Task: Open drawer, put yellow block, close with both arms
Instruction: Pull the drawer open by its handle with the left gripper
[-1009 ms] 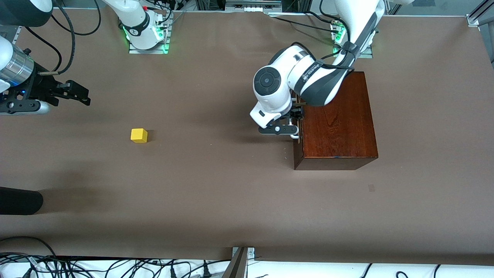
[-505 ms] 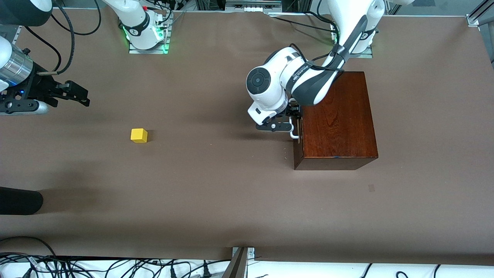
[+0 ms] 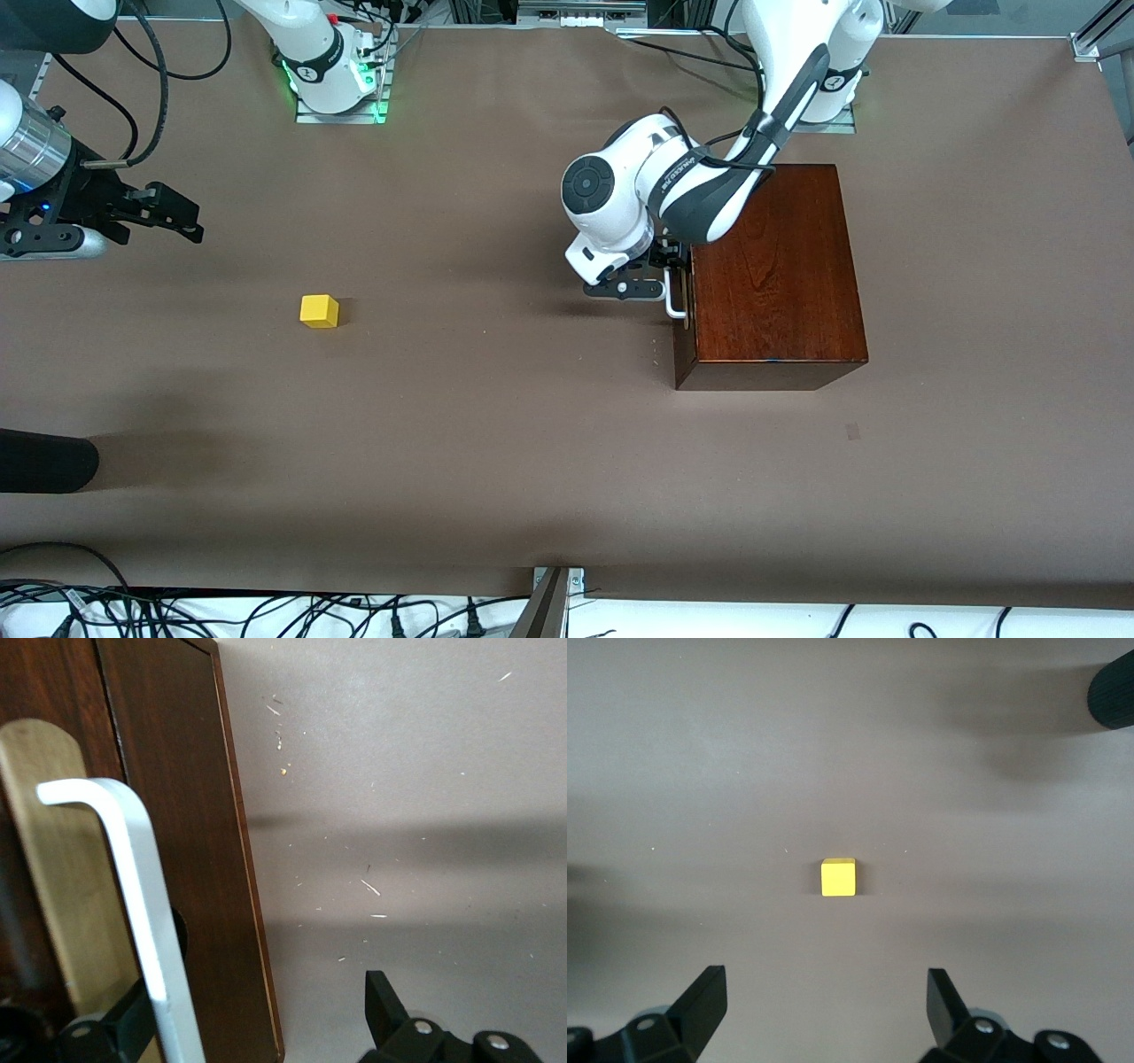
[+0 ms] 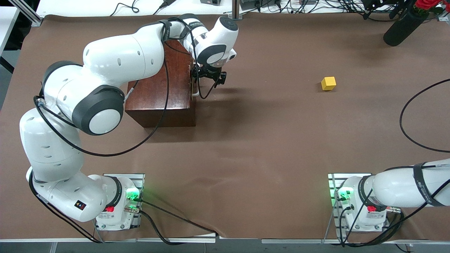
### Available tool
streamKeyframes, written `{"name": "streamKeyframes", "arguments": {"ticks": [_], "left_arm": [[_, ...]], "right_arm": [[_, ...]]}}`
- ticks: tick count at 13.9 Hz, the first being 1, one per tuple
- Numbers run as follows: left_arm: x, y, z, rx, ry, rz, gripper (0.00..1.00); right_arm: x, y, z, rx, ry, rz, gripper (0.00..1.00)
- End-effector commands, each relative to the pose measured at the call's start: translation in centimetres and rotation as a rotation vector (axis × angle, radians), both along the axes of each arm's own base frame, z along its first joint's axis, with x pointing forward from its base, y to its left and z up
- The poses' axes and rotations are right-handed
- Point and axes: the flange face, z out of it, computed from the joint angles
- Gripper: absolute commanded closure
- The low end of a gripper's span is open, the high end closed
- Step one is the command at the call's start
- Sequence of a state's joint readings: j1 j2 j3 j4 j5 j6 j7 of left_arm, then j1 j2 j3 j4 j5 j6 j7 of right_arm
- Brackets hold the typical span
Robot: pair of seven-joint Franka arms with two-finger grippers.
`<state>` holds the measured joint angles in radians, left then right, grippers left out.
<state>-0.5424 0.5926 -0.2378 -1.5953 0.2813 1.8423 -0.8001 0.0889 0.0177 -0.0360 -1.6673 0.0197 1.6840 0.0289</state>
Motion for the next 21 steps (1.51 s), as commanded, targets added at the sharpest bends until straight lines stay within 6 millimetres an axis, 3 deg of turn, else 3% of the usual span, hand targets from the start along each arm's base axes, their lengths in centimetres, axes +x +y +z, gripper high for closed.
{"name": "streamKeyframes", "arguments": {"ticks": [1,7,11,16,21], "left_arm": [[-0.1,-0.4,-1.0,0.013,-0.044,0.016,0.0],[-2.0,-2.9,-1.7,0.015,-0.058,0.025,0.0],[-1.9,-4.1,-2.3,-0.039,-0.087,0.044,0.0],[-3.6,-10.0,-2.3,-0.114,-0.136,0.071,0.0],[-3.5,-12.8,-0.3,-0.17,-0.17,0.057,0.0]], "right_arm": [[-0.6,-0.3,0.8,-0.01,-0.022,0.011,0.0],[-0.6,0.0,1.8,-0.009,-0.037,0.017,0.0],[-0.7,0.6,1.8,-0.02,-0.038,0.03,0.0],[-1.1,0.7,2.5,-0.021,-0.044,0.032,0.0],[-1.1,0.1,2.2,-0.022,-0.035,0.041,0.0]]}}
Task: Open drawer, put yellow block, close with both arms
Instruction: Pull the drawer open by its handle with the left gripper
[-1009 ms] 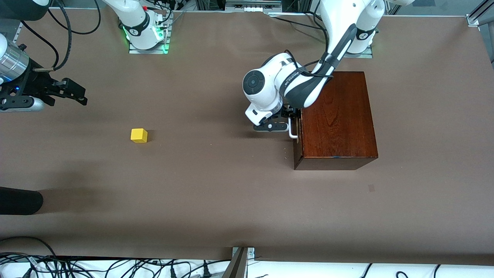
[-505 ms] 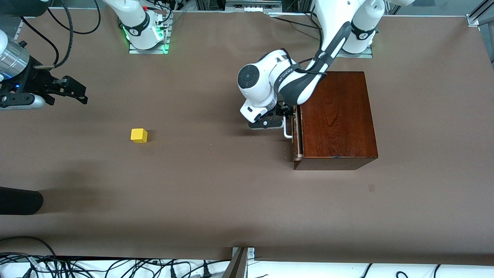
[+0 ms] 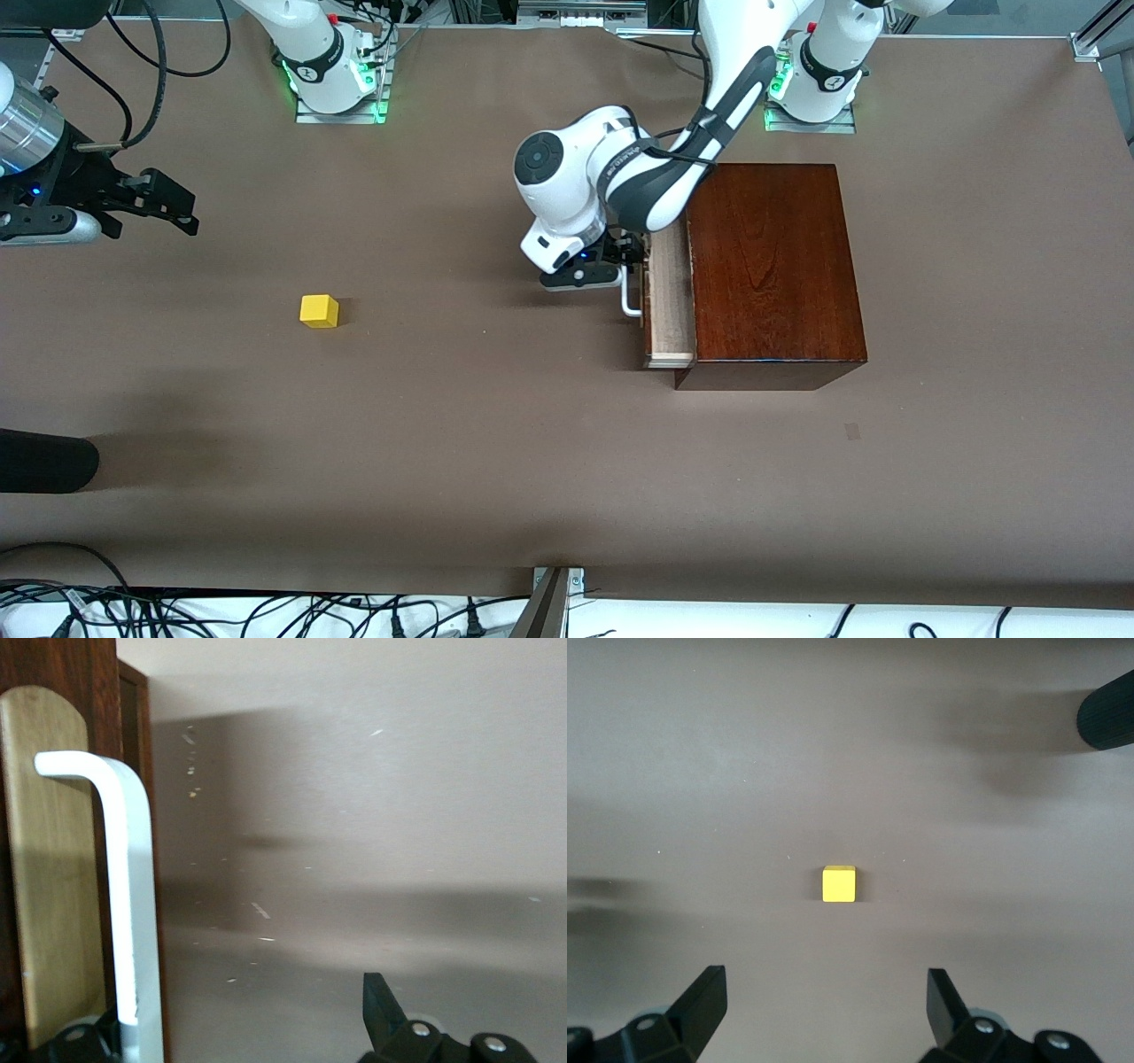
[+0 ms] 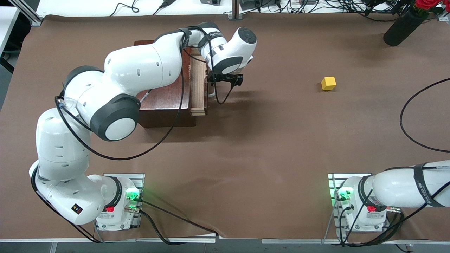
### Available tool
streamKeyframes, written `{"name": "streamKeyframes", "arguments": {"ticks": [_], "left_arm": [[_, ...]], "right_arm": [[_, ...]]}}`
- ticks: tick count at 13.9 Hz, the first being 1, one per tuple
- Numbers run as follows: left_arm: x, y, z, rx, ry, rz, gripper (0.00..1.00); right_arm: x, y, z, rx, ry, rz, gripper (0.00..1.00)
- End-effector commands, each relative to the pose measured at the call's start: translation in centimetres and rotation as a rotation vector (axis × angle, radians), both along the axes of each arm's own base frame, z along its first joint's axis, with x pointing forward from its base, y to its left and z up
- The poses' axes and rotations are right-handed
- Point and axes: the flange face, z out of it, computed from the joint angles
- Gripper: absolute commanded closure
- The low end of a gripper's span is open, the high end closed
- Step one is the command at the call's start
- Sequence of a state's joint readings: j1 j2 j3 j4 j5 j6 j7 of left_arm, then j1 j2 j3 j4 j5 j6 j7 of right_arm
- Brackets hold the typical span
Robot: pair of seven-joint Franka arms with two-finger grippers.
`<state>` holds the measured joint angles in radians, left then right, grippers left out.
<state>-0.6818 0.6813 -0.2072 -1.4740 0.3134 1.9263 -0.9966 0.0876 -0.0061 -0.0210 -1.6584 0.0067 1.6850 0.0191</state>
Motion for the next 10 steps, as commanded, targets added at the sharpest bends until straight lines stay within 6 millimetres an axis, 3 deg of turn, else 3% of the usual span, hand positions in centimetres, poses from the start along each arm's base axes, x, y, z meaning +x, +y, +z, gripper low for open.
{"name": "streamKeyframes", "arguments": {"ticks": [1,10], "left_arm": [[-1.9,-6.0,0.5,-0.126,-0.025,-0.012,0.0],[-1.0,-7.6,2.0,-0.215,-0.013,0.093,0.0]], "right_arm": [[-0.6,-0.4,0.4,-0.012,0.0,0.018,0.0],[-0.6,-0.4,0.2,-0.012,0.003,0.016,0.0]]}}
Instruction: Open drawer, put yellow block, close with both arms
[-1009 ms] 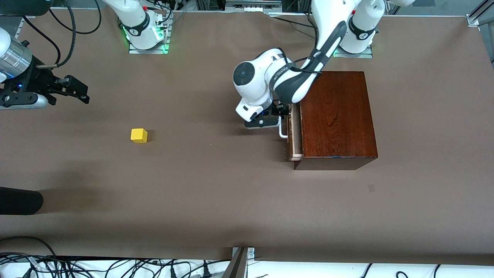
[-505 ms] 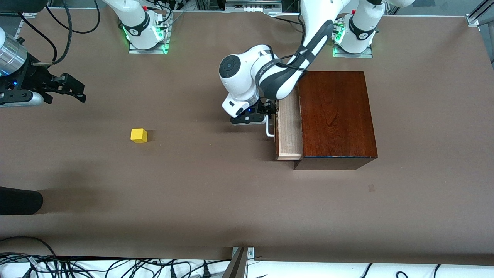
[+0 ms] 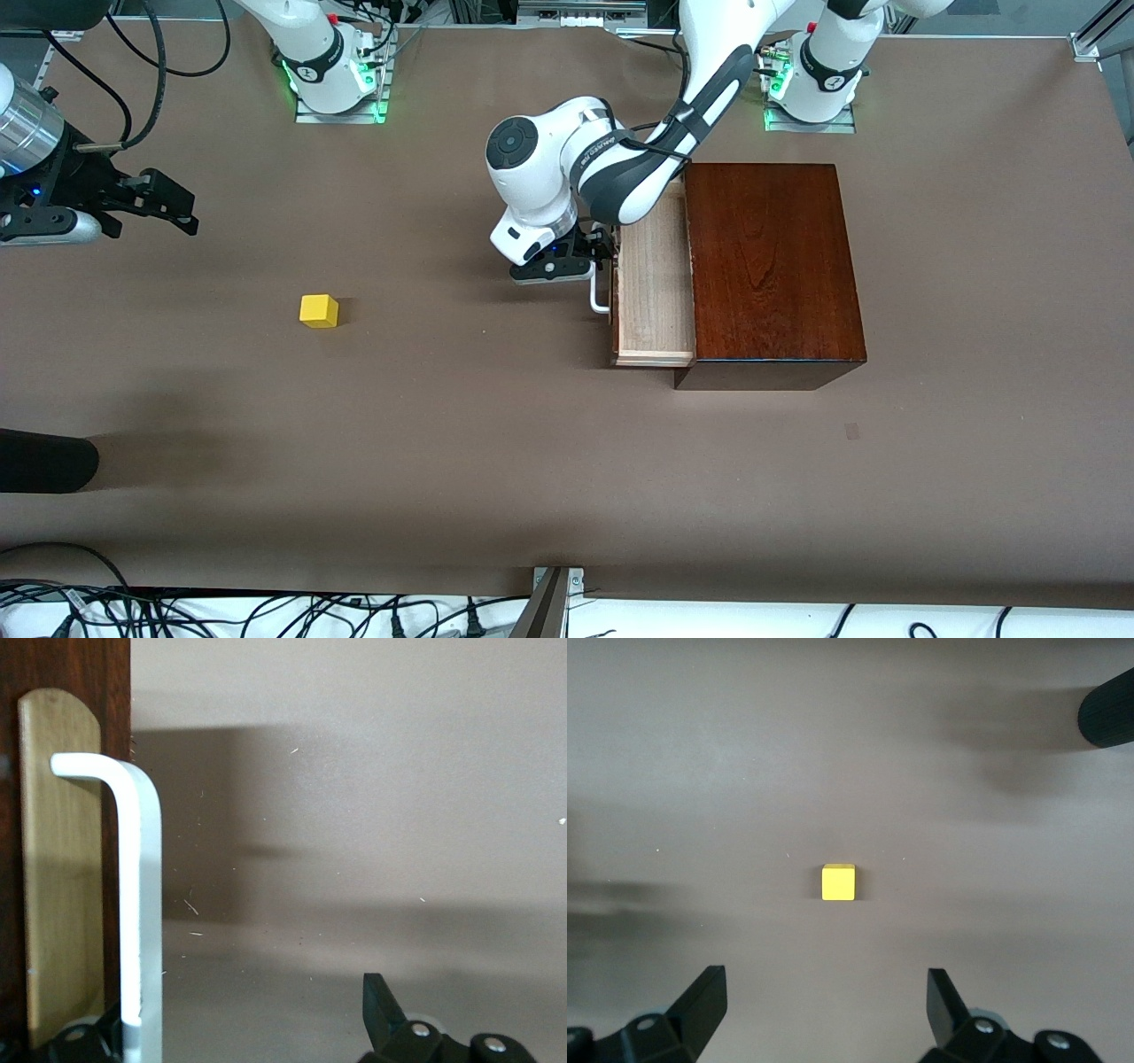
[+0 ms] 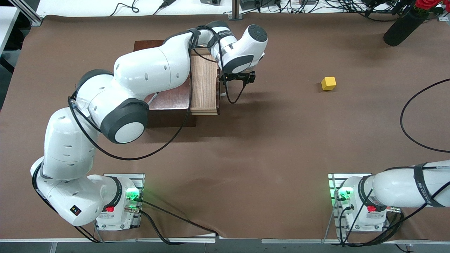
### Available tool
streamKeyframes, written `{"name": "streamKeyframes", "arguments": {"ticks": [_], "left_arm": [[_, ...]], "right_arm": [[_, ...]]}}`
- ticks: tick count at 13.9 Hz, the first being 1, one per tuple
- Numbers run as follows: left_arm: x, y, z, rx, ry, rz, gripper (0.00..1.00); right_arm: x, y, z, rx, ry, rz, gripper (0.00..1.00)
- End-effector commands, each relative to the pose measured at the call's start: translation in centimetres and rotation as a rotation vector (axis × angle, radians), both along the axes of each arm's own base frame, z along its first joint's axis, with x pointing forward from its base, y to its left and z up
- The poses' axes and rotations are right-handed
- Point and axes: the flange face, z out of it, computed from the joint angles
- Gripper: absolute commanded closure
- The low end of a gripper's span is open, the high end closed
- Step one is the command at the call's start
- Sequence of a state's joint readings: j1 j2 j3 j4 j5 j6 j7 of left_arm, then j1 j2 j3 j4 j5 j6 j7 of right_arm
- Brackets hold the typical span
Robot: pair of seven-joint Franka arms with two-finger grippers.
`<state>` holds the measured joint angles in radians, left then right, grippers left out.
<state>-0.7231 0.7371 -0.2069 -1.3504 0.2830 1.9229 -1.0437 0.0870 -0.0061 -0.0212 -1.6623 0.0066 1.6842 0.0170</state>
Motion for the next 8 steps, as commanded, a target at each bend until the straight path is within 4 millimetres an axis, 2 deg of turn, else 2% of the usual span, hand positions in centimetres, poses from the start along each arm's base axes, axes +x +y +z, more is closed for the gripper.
{"name": "streamKeyframes", "arguments": {"ticks": [1,6,7,8], "left_arm": [[-0.9,-4.0,0.6,-0.148,0.012,0.061,0.0],[-1.4,-3.2,2.1,-0.082,0.039,0.047,0.0],[-1.6,-2.9,2.4,-0.058,0.052,0.045,0.0],[-1.4,-2.8,3.6,-0.054,0.047,0.044,0.0]], "right_arm": [[-0.5,-0.5,0.4,-0.011,0.0,0.014,0.0],[-0.3,-0.6,0.0,-0.011,-0.003,0.012,0.0],[0.1,-0.6,-1.0,-0.012,0.001,0.008,0.0],[0.7,-0.8,-2.4,-0.012,-0.006,0.006,0.0]]}}
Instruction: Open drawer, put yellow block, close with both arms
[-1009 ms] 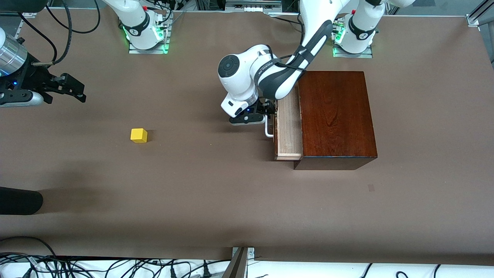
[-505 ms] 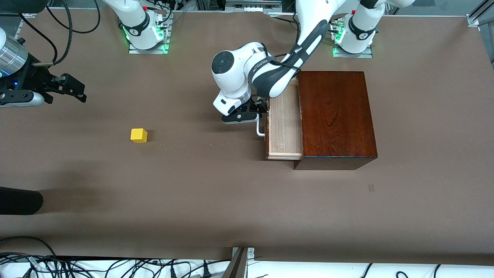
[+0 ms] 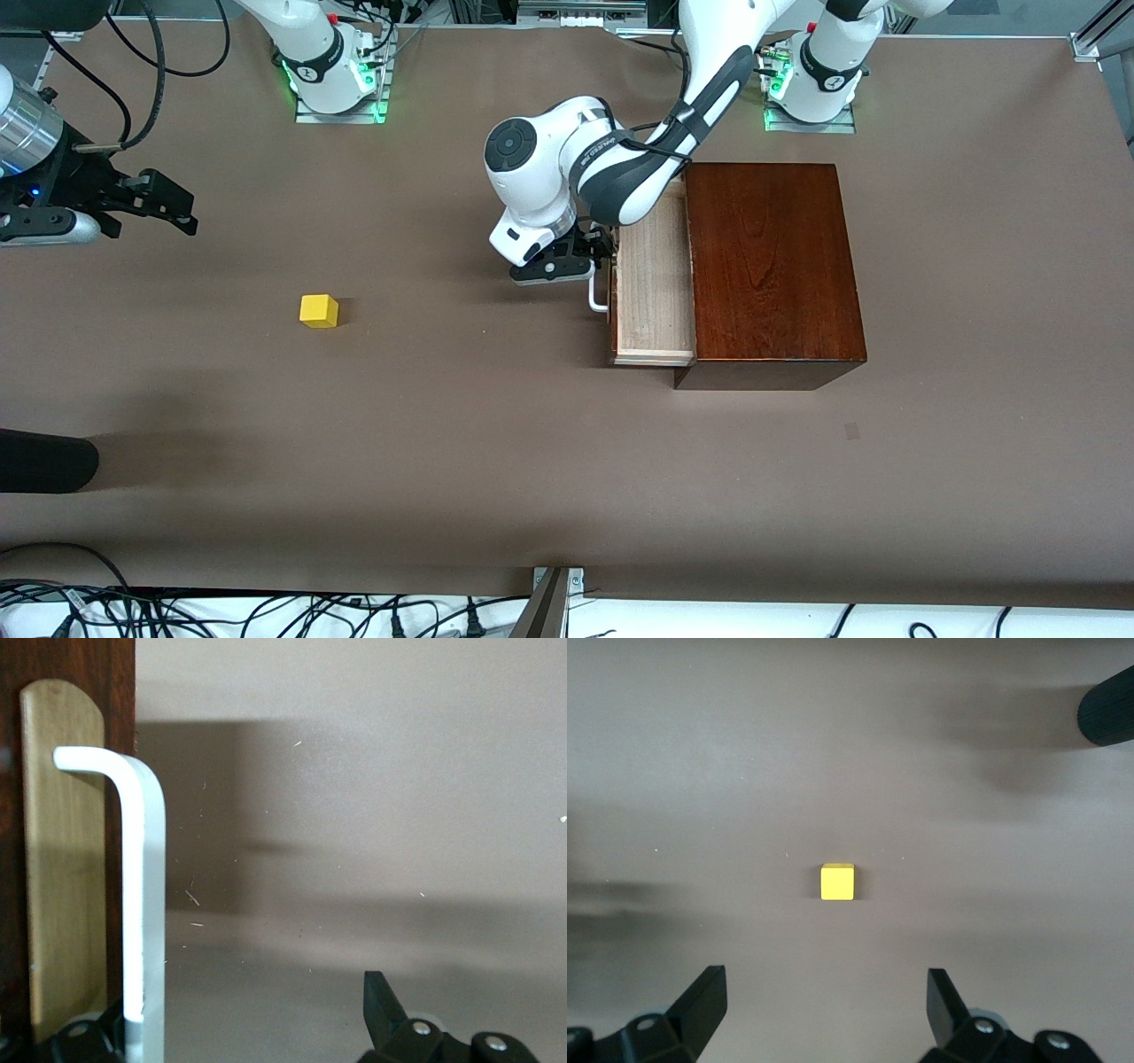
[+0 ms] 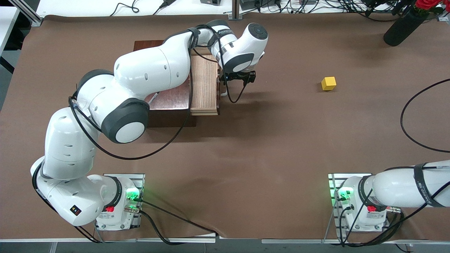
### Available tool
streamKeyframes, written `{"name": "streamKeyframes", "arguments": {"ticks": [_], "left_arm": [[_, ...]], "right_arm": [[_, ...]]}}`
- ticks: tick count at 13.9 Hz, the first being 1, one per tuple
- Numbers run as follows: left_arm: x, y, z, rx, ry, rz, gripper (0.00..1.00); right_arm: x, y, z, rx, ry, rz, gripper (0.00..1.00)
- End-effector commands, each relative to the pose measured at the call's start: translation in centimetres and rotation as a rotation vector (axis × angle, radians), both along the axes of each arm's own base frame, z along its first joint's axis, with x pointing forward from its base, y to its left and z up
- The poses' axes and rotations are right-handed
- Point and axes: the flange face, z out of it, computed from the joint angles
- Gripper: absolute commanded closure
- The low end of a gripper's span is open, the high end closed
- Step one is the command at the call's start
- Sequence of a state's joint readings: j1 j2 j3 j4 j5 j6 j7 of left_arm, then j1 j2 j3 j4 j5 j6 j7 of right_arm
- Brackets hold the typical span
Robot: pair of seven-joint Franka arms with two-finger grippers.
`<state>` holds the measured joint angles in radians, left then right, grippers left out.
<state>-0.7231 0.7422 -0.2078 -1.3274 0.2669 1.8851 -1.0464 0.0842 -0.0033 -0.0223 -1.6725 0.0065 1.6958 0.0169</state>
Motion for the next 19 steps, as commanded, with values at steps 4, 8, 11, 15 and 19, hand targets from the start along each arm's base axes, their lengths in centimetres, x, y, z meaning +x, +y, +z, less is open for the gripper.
{"name": "streamKeyframes", "arguments": {"ticks": [4,8,11,15,19], "left_arm": [[-1.3,-1.4,3.3,0.003,0.066,-0.04,0.0],[-0.8,0.4,10.1,-0.007,0.05,-0.027,0.0],[1.7,6.7,18.1,-0.013,0.084,-0.088,0.0],[7.2,18.4,22.3,0.015,0.178,-0.212,0.0],[11.2,31.3,24.7,-0.032,0.228,-0.301,0.0]], "right_arm": [[0.8,-1.2,-3.9,-0.011,-0.018,-0.005,0.0],[1.0,-1.2,-8.3,-0.011,-0.014,-0.017,0.0],[2.0,-1.1,-13.3,-0.011,0.024,-0.027,0.0],[2.2,-0.8,-19.1,-0.005,0.002,-0.049,0.0],[1.0,-0.5,-24.6,-0.001,-0.044,-0.046,0.0]]}}
